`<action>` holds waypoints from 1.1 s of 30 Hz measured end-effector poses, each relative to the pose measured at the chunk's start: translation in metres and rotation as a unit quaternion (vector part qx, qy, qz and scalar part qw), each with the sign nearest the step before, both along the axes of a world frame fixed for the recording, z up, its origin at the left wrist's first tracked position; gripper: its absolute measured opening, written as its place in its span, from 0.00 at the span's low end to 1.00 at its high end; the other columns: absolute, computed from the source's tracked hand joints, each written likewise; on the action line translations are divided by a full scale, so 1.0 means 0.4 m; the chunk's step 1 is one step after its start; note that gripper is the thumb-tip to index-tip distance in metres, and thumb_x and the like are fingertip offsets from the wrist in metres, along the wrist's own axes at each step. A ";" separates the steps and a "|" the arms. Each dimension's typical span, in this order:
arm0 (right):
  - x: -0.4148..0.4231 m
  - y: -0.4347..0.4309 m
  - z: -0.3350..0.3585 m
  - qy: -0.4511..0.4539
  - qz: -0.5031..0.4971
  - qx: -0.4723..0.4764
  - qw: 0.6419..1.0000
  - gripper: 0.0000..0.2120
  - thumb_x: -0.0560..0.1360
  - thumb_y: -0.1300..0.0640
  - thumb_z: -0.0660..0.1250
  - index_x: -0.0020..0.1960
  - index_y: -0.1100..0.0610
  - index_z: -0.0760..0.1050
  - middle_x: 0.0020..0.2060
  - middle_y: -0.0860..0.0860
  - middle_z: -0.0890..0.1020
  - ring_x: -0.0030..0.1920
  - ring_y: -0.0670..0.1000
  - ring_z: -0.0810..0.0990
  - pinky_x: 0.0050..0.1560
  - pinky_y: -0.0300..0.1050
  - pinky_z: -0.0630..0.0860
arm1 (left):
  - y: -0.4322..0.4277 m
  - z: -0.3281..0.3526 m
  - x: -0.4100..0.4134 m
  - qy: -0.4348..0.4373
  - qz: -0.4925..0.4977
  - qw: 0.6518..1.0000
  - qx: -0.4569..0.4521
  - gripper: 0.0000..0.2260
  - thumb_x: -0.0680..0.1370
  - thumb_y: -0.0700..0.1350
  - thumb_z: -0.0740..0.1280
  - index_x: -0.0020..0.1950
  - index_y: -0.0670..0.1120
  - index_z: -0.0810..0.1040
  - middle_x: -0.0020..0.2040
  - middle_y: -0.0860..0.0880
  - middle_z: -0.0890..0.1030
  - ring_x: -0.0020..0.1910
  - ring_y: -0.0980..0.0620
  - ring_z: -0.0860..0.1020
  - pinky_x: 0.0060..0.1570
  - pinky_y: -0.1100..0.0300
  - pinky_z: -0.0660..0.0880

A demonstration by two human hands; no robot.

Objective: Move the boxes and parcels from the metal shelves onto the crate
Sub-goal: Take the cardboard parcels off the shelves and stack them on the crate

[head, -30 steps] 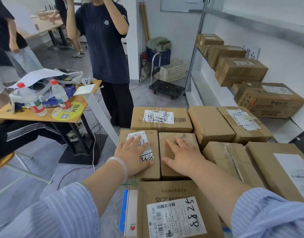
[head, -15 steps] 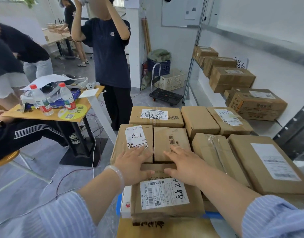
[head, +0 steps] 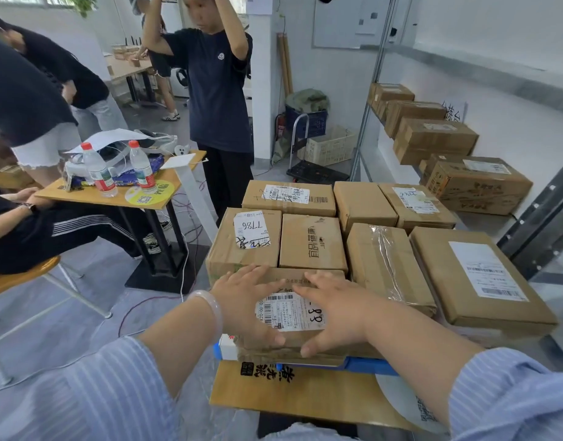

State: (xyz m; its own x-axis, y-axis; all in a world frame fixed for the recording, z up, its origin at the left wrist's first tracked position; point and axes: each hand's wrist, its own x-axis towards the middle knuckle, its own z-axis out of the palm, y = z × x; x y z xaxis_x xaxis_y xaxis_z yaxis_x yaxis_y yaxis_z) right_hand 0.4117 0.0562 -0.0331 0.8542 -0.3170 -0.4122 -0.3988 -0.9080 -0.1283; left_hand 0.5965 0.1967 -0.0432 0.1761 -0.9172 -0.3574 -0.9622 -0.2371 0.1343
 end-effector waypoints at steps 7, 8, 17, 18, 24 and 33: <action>0.002 -0.010 -0.021 -0.022 0.004 -0.019 1.000 0.54 0.63 0.28 0.68 0.78 0.43 0.43 0.78 0.46 0.40 0.77 0.50 0.39 0.73 0.51 0.43 | -0.019 -0.018 0.002 -0.034 0.011 0.999 0.002 0.48 0.62 0.77 0.61 0.76 0.64 0.45 0.79 0.54 0.39 0.77 0.50 0.38 0.74 0.42 0.41; 0.003 -0.014 -0.023 -0.025 0.002 -0.020 0.999 0.54 0.63 0.28 0.69 0.78 0.43 0.43 0.78 0.46 0.41 0.77 0.50 0.40 0.73 0.51 0.43 | -0.023 -0.019 0.003 -0.032 0.015 0.999 0.003 0.48 0.62 0.77 0.61 0.76 0.64 0.46 0.79 0.54 0.39 0.77 0.50 0.38 0.74 0.42 0.41; -0.006 -0.019 -0.011 -0.071 0.012 -0.007 0.997 0.53 0.63 0.26 0.67 0.77 0.41 0.42 0.78 0.44 0.41 0.77 0.48 0.41 0.70 0.47 0.41 | -0.033 0.000 -0.007 -0.017 0.027 0.999 0.009 0.46 0.64 0.74 0.64 0.76 0.66 0.45 0.78 0.53 0.38 0.77 0.50 0.37 0.74 0.42 0.41; -0.011 -0.020 -0.001 -0.090 0.015 -0.008 0.996 0.52 0.63 0.25 0.65 0.77 0.40 0.42 0.78 0.43 0.42 0.77 0.47 0.42 0.70 0.47 0.41 | -0.036 0.007 -0.011 -0.015 0.029 0.999 0.009 0.46 0.64 0.75 0.64 0.76 0.66 0.45 0.78 0.52 0.38 0.77 0.49 0.37 0.74 0.41 0.41; -0.103 -0.094 0.079 -0.219 -0.065 -0.045 0.973 0.35 0.74 0.30 0.54 0.77 0.40 0.50 0.78 0.44 0.52 0.77 0.49 0.51 0.73 0.50 0.49 | -0.113 0.064 -0.084 0.021 0.029 0.998 -0.050 0.41 0.69 0.74 0.59 0.77 0.63 0.48 0.79 0.52 0.44 0.77 0.47 0.46 0.73 0.42 0.49; -0.388 -0.280 0.071 -0.160 -0.387 -0.194 0.887 0.30 0.78 0.36 0.51 0.76 0.46 0.57 0.76 0.52 0.60 0.75 0.55 0.56 0.73 0.57 0.57 | -0.260 0.028 -0.310 0.029 -0.035 0.990 -0.132 0.35 0.74 0.70 0.57 0.76 0.65 0.46 0.79 0.54 0.42 0.77 0.47 0.47 0.73 0.45 0.50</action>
State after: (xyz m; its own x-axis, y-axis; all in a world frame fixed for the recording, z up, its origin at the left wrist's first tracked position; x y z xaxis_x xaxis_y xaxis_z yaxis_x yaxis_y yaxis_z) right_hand 0.2565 -0.0558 -0.0048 0.3716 -0.9248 0.0816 -0.9219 -0.3779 -0.0851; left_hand 0.4724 0.0927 -0.0321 0.0947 -0.9894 -0.1103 -0.9639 -0.1189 0.2383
